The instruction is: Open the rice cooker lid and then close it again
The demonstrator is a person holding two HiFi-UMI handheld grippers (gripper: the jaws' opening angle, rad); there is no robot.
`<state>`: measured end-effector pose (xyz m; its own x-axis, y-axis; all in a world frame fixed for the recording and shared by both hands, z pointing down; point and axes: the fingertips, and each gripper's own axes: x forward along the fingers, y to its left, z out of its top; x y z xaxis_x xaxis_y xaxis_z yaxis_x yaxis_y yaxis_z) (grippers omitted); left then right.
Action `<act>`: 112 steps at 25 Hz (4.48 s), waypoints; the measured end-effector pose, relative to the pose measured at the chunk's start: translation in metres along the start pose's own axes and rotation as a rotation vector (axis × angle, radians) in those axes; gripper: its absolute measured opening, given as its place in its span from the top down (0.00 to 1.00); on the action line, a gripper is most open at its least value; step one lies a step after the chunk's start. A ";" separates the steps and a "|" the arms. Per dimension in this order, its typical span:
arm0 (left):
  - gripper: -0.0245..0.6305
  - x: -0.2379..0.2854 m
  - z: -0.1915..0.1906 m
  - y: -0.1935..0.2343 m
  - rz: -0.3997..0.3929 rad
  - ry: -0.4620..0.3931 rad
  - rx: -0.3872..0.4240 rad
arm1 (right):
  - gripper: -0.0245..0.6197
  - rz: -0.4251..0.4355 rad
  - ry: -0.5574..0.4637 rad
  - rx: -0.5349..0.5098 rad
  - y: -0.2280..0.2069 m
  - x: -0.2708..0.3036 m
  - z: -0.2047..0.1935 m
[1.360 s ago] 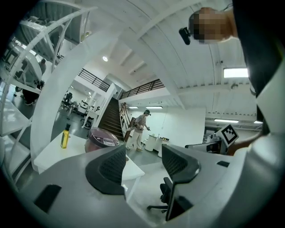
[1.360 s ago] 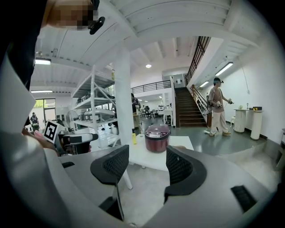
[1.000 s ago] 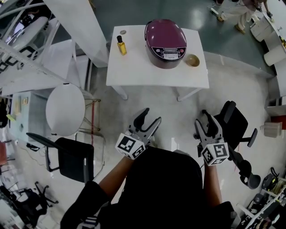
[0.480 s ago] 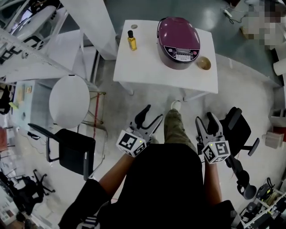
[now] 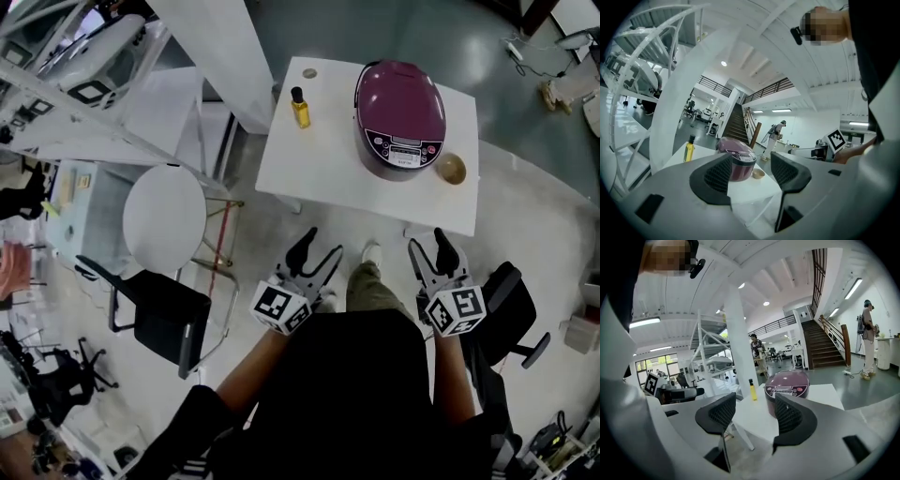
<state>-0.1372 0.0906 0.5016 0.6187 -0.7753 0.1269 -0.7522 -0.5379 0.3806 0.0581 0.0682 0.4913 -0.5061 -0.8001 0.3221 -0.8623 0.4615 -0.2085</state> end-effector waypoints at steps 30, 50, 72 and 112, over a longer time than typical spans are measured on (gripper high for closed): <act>0.59 0.218 0.037 0.009 0.012 0.027 0.064 | 0.61 0.100 0.092 0.029 -0.157 0.103 0.036; 0.59 0.252 0.057 0.046 -0.156 0.030 0.077 | 0.75 -0.001 0.135 -0.026 -0.141 0.177 0.053; 0.59 0.252 0.061 0.080 -0.188 0.034 0.053 | 0.96 -0.041 0.329 -0.068 -0.129 0.230 -0.001; 0.59 0.231 0.068 0.126 -0.172 0.028 0.036 | 0.96 -0.249 0.345 -0.183 -0.132 0.236 -0.013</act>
<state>-0.1044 -0.1785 0.5164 0.7444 -0.6618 0.0889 -0.6424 -0.6734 0.3659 0.0525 -0.1768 0.6066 -0.2330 -0.7351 0.6367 -0.9317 0.3563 0.0704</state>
